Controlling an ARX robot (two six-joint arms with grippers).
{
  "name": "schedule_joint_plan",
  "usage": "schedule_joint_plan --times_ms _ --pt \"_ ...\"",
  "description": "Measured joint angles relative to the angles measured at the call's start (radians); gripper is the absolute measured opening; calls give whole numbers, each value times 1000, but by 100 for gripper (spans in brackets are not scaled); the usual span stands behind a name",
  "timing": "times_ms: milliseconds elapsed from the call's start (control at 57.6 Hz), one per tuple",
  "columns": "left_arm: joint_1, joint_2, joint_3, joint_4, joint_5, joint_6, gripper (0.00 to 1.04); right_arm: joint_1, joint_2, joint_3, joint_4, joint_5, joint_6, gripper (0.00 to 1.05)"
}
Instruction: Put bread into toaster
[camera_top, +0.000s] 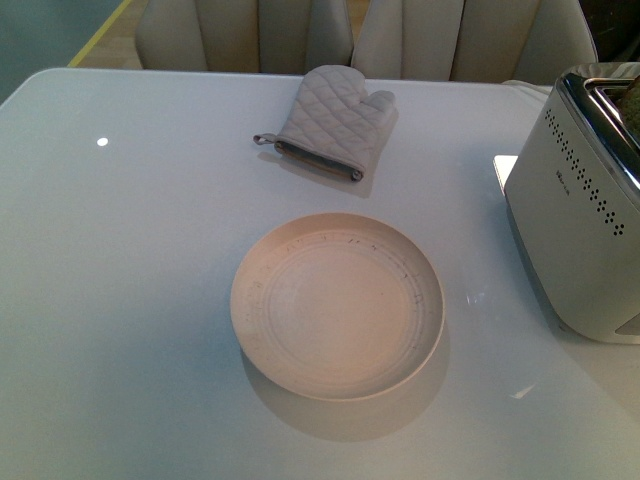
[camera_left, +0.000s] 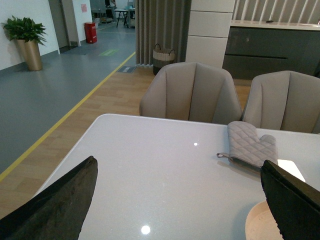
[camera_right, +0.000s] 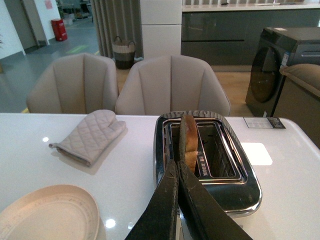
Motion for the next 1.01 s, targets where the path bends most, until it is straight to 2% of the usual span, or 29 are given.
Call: schedule_joint_plan --times_ms 226,729,1007 --pt "0 0 0 0 0 0 97 0 -4 0 0 0 -1 4" --pt "0 0 0 0 0 0 97 0 -4 0 0 0 0 96" --pt "0 0 0 0 0 0 97 0 -4 0 0 0 0 96"
